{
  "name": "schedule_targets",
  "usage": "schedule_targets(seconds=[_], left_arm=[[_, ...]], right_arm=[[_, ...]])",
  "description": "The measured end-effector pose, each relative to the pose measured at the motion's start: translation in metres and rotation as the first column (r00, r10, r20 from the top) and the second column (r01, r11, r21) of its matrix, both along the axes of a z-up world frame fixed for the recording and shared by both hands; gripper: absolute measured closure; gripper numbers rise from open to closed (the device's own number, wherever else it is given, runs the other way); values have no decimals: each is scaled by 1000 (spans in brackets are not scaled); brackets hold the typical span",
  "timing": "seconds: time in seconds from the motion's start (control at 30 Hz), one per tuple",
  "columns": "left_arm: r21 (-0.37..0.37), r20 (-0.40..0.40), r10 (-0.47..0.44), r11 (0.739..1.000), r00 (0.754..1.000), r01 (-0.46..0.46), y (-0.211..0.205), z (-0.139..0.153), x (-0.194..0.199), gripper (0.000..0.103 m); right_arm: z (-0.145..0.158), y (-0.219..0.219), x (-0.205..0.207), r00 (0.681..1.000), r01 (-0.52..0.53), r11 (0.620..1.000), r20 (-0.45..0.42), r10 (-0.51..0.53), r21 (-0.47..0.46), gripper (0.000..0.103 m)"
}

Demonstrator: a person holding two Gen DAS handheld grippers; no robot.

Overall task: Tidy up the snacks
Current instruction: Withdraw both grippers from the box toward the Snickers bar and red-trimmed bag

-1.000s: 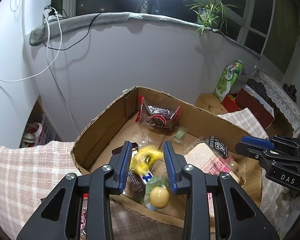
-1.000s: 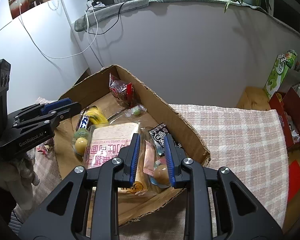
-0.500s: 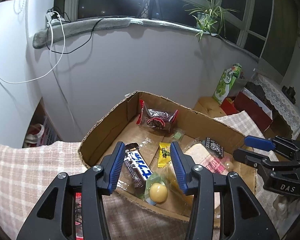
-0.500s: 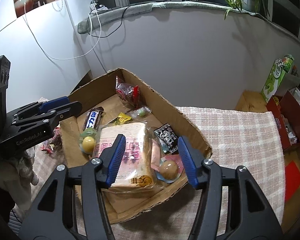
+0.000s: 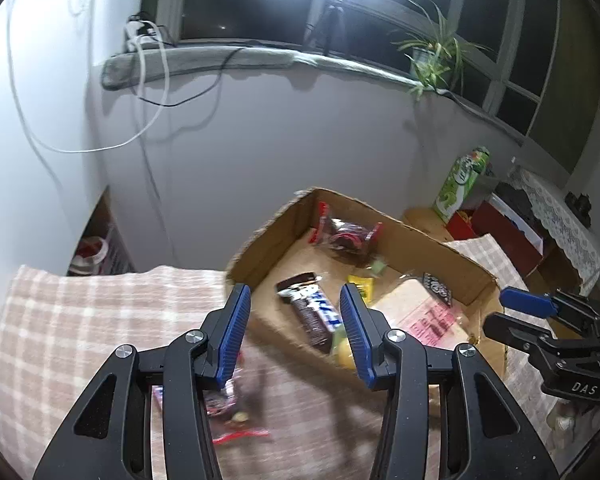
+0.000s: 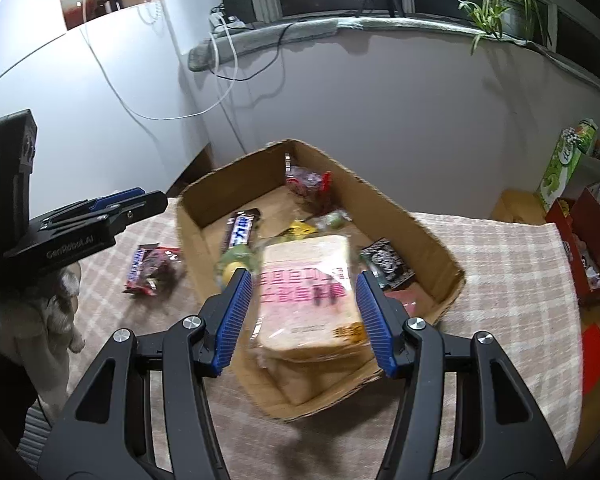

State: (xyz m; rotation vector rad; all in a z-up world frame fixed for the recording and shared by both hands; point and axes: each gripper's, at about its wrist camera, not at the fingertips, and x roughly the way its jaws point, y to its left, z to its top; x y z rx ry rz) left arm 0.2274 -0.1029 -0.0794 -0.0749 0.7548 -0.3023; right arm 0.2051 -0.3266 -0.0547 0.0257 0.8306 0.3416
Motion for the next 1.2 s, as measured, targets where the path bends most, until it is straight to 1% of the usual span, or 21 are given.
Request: schedule_targets(seconds=[0.2,0.4,0.67,0.93,1.2], left_arm=[[-16,-6,56,998,998,-56,31,1,-7,58],[-43,-29,104,994,994,-105,60,-4,-14,58],[-55,-74,142,988,987,-146,89,-21,-22,58],[-76,-132,148,984,980,-159,102,-43,-23,58],[-99,-172,134,983,976,-152,100,-61,-21,58]], right_arm=[[5,16,-14,999,-36,999,11,35,24,46],[7,40,-28,996,-85,996,12,85,40,46],[-7,74,-34,990,-135,988,-25,137,73,46],[-26,99,-30,987,-138,986,-68,144,90,46],[-38,110,-24,985,-135,986,-95,144,93,46]])
